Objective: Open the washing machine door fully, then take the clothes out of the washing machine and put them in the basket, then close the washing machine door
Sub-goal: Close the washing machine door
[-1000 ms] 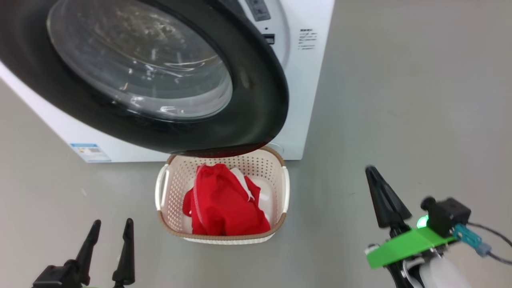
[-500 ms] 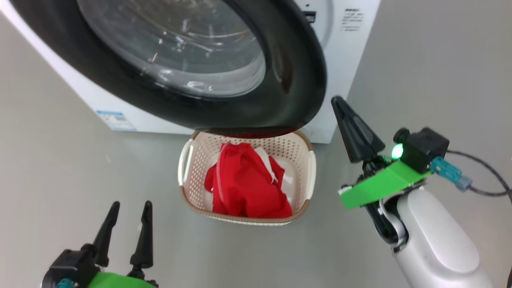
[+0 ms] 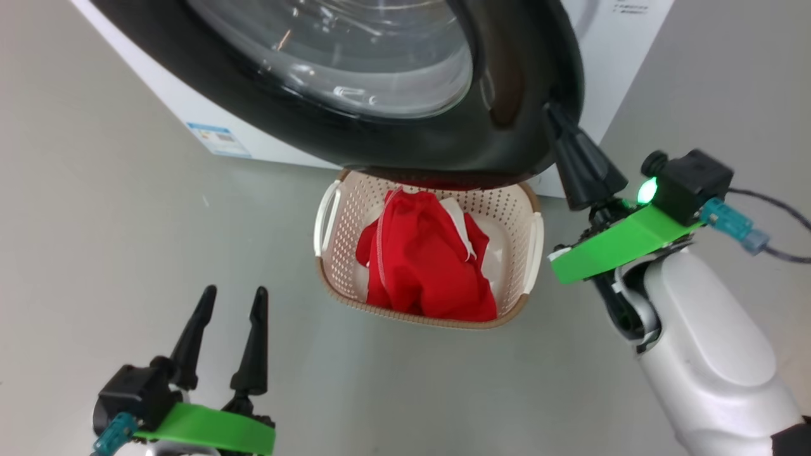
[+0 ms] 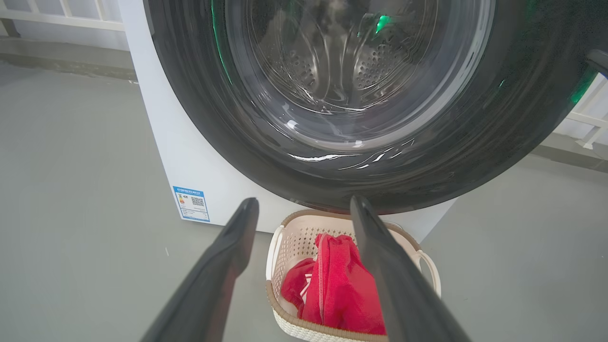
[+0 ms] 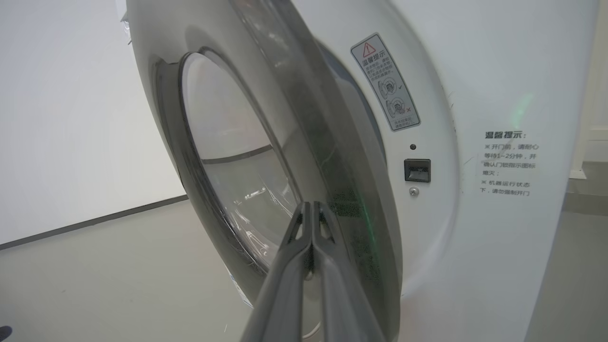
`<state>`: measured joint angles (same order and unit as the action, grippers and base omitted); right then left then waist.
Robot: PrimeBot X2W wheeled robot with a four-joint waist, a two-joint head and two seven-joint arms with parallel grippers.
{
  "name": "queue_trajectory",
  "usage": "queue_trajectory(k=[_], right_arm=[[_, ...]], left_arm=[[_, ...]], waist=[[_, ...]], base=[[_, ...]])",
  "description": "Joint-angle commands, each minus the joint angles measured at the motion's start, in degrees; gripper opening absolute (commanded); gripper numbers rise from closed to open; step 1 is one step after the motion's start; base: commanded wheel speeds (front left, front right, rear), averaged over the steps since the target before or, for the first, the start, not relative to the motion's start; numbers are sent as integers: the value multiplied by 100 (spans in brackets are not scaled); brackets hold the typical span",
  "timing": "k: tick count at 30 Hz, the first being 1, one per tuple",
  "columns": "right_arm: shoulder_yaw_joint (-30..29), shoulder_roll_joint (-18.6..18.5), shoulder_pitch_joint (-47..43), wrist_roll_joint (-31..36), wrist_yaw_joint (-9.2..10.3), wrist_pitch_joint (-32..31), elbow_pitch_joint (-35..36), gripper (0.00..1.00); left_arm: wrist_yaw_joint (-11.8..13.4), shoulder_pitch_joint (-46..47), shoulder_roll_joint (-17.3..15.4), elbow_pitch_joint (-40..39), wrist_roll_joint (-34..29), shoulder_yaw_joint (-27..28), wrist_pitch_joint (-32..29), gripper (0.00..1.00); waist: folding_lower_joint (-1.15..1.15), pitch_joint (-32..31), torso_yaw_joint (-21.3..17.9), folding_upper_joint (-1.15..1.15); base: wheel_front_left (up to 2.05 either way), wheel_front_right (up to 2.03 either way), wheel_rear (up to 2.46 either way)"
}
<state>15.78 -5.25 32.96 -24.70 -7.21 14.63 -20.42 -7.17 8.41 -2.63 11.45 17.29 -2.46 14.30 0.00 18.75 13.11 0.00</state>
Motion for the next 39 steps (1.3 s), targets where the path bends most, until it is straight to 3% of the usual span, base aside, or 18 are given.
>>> queue_trajectory(k=[1,28,39], right_arm=[[22,55,150,-27,-28,37,112,0],[-752,-321,1669,67,-28,37,-155,0],[-729,-296,1607,102,-28,37,-159,0]], left_arm=[[-32,152,-50,-155,28,134,70,100],[-32,677,-25,-249,432,-373,70,100],[-32,739,-25,-207,409,-323,70,100]], waist=[[0,149,121,0],[0,911,624,0],[0,875,580,0]], base=[[0,0,0],[0,0,0],[0,0,0]])
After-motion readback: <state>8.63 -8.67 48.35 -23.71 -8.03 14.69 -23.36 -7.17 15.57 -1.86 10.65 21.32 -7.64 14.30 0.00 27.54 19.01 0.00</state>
